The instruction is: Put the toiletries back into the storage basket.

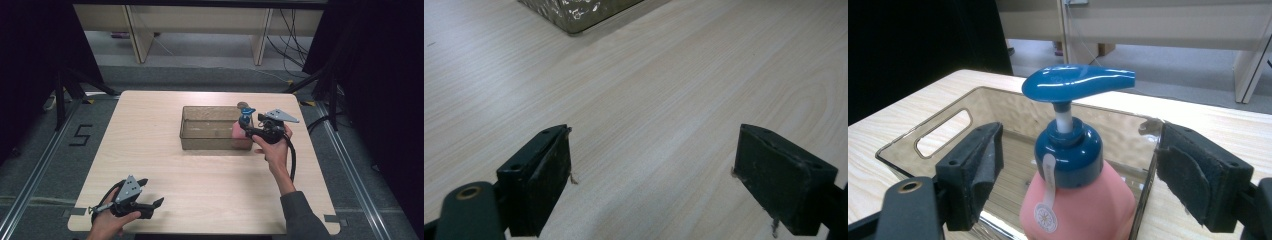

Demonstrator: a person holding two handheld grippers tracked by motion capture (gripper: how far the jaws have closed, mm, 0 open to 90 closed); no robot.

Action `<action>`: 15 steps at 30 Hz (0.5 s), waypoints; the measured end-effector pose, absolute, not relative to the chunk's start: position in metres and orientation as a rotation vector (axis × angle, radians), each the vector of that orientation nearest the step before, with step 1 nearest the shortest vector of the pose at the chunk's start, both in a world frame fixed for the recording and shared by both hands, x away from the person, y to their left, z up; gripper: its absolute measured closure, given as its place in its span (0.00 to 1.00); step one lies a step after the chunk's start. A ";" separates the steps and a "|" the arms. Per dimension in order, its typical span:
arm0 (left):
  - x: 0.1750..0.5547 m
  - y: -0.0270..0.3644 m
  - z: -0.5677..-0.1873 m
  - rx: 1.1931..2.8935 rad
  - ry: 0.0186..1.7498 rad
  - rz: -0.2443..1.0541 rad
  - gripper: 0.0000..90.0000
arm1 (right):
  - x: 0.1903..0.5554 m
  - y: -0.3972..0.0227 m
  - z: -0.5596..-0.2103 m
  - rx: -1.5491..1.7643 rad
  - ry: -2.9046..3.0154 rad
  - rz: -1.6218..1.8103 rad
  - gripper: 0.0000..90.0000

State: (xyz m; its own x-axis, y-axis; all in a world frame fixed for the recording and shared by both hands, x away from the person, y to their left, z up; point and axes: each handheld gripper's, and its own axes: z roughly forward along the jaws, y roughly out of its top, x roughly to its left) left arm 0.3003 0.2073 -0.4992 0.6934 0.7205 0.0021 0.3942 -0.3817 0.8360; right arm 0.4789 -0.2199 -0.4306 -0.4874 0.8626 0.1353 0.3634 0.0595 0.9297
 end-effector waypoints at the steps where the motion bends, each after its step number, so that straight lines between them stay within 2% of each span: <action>1: 0.300 0.207 -0.499 2.008 0.859 0.462 0.16 | 0.479 -0.221 -0.431 1.205 1.881 1.422 0.22; 15: 0.300 0.207 -0.499 2.013 0.855 0.466 0.16 | 0.472 -0.221 -0.430 1.215 1.888 1.435 0.23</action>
State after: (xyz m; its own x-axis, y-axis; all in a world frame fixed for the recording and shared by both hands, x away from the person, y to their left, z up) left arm 0.3002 0.2073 -0.4990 0.6933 0.7206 0.0023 0.3929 -0.3808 0.8371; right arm 0.4718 -0.2211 -0.4300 -0.4959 0.8572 0.1386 0.3629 0.0595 0.9299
